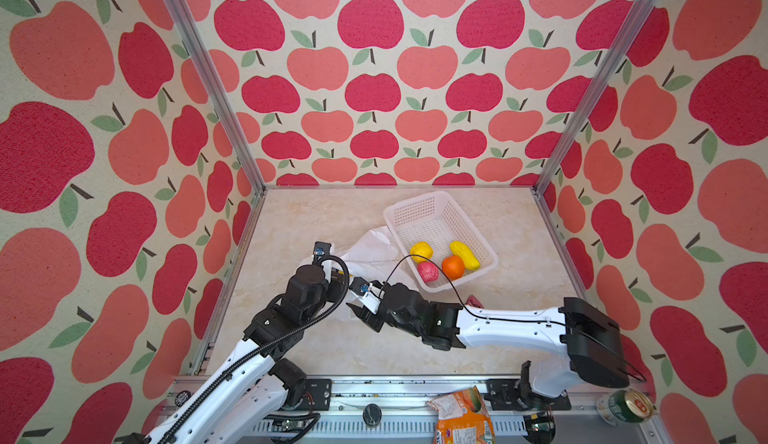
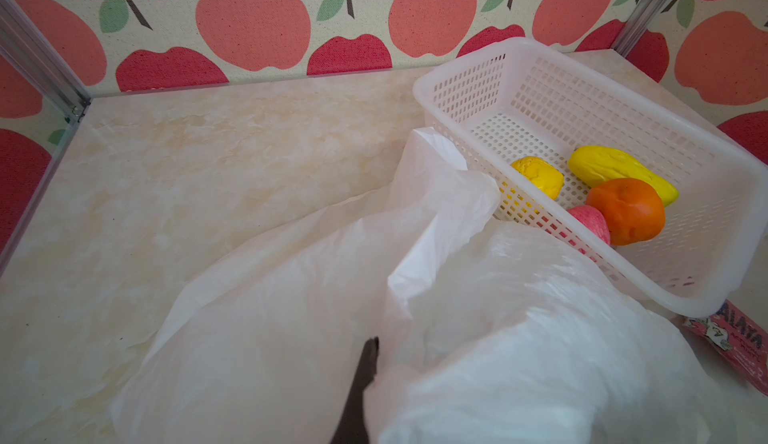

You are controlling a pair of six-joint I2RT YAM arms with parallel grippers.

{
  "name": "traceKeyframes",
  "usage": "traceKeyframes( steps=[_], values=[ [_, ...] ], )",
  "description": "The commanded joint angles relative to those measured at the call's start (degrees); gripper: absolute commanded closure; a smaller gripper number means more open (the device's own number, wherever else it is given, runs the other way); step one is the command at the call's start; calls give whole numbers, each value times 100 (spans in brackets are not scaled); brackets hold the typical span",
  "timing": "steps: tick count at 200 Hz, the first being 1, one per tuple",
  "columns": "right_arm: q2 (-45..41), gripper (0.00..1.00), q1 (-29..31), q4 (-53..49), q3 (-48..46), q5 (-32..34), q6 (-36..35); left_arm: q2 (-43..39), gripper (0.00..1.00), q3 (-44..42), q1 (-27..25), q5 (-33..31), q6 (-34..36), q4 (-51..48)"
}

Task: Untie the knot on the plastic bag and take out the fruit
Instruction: 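Move the open right gripper back into the bag opening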

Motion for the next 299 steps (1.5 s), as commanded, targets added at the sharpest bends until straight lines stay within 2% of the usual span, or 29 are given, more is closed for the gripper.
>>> traceKeyframes(
  steps=[1,33,59,87,110,122,155,191,212,247,288,299],
  values=[
    [311,49,-17,-115,283,581,210,-29,100,166,-28,-16,-60,-25],
    [596,54,-117,-160,333,1016,392,-62,100,157,-28,-14,-62,-24],
    [576,52,-229,-69,148,1492,540,-101,100,148,-28,-13,-62,-34],
    [460,41,-368,221,-236,1621,629,-129,100,148,-28,-27,-71,-35],
    [297,23,-390,485,-604,1601,362,-141,100,140,-28,-33,-71,-35],
    [166,16,-399,675,-831,1640,168,-141,100,139,-27,-48,-71,-29],
    [-20,15,-572,1093,-1350,1829,-245,-124,100,148,-26,-62,-71,-30],
    [242,16,-1074,379,-1058,2010,-7,-104,100,157,-28,-58,-70,-38],
    [229,1,-1029,652,-1171,1355,-137,-76,100,165,-23,-58,-71,-40],
    [440,1,-847,693,-840,900,-314,-2,100,192,-21,-49,-62,-23],
    [1049,1,-510,759,-142,1133,-640,74,100,209,-27,36,-62,-7],
    [1195,1,-492,807,29,1419,-662,87,100,214,-29,67,-62,-14]
  ],
)
